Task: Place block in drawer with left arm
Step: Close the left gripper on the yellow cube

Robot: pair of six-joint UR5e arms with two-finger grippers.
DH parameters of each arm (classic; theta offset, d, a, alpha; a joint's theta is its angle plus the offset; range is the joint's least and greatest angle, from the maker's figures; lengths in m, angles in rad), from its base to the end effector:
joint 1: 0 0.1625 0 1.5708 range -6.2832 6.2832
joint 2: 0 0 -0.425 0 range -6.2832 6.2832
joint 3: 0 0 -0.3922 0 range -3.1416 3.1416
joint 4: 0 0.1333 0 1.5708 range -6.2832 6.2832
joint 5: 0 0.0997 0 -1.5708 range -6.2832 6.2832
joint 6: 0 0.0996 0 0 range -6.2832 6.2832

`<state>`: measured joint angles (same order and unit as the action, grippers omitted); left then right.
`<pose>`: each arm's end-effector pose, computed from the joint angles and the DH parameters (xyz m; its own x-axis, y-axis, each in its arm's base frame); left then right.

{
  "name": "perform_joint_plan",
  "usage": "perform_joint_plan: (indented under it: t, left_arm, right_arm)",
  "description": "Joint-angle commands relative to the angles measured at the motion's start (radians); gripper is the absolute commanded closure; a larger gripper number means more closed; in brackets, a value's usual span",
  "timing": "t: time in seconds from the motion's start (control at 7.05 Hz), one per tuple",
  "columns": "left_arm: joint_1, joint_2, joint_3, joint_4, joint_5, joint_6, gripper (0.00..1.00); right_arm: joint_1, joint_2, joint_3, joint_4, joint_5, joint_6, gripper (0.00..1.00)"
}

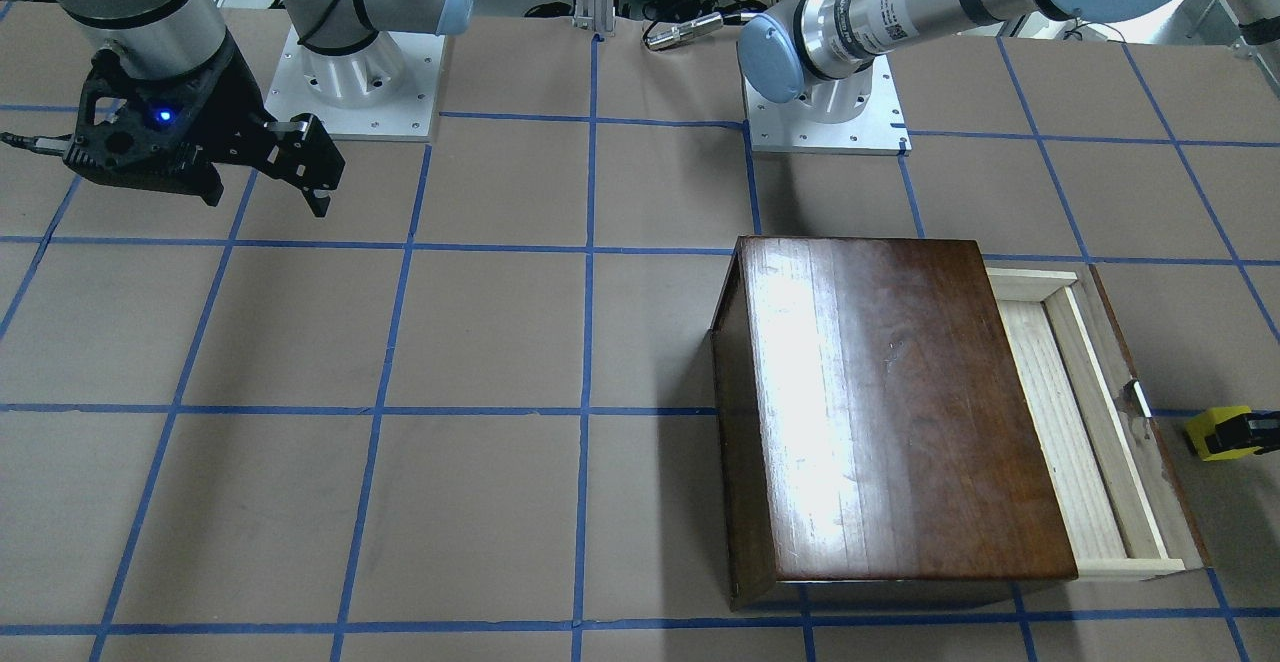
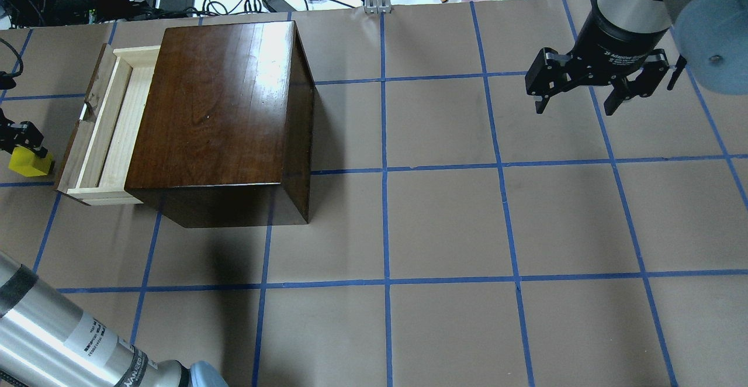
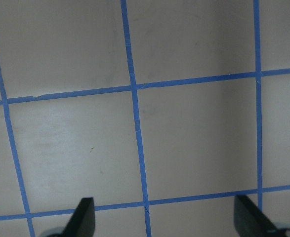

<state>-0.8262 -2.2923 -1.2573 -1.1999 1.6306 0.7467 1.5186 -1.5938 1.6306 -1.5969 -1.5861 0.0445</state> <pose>0.4056 -0.6280 0.2229 -0.9998 0.0038 -0.0186 0.0026 0.9977 0.0678 0.1065 -0.4870 0.4723 -0.9952 0.0964 0.0158 0.0965 0.9953 0.0100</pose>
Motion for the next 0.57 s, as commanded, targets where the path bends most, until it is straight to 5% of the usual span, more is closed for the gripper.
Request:
perform_joint_plan:
  t: [0.0,0.43]
  left_arm:
    - [-0.036,0.104,0.057,-0.096,-0.023,-0.001,1.0]
    - [-0.186,0.232,0.231,-0.4,-0.037,-0.115,1.0]
  right_arm:
    - [0.0,0.0,0.0,0.0,0.0,0.0,0.0]
    - [-0.002,0.0,0.002,0.0,0.0,0.0,0.0]
